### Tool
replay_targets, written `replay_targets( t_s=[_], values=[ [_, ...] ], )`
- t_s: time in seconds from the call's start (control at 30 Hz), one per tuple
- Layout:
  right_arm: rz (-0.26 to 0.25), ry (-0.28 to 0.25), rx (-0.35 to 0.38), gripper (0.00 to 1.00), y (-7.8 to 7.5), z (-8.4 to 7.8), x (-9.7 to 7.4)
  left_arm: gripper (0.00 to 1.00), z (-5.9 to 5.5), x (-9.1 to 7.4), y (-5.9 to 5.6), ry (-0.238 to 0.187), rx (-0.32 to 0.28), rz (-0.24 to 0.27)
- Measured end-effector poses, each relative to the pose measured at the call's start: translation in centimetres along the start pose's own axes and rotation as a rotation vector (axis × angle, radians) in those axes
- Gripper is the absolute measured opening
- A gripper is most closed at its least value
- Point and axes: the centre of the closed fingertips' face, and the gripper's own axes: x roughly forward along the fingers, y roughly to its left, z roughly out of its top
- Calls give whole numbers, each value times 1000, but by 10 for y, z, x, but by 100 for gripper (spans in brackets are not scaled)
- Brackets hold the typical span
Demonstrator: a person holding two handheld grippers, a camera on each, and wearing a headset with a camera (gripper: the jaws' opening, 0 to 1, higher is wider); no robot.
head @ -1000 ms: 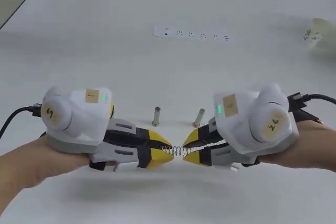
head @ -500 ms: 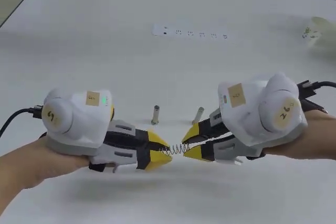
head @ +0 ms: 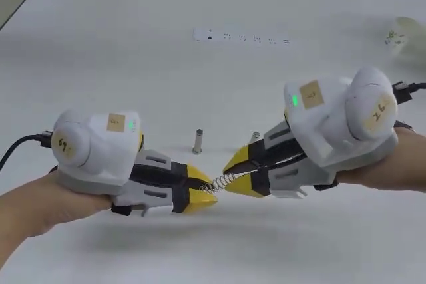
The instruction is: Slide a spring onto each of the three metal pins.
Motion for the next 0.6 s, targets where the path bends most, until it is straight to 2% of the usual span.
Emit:
replay_targets(
  t_s=[0.17, 0.37, 0.5, 0.6],
  values=[
    [0, -34, 8, 7, 1, 7, 0, 2, -1, 0, -1, -1, 11, 5],
    [-2, -44, 2, 7, 1, 10, 3, 2, -2, -1, 1, 2, 11, 14],
    [0, -84, 12, 7, 2, 20, 6, 2, -2, 0, 1, -3, 11, 14],
    [-4, -79, 1, 7, 1, 21, 9, 2, -2, 2, 1, 1, 19, 19]
  ],
)
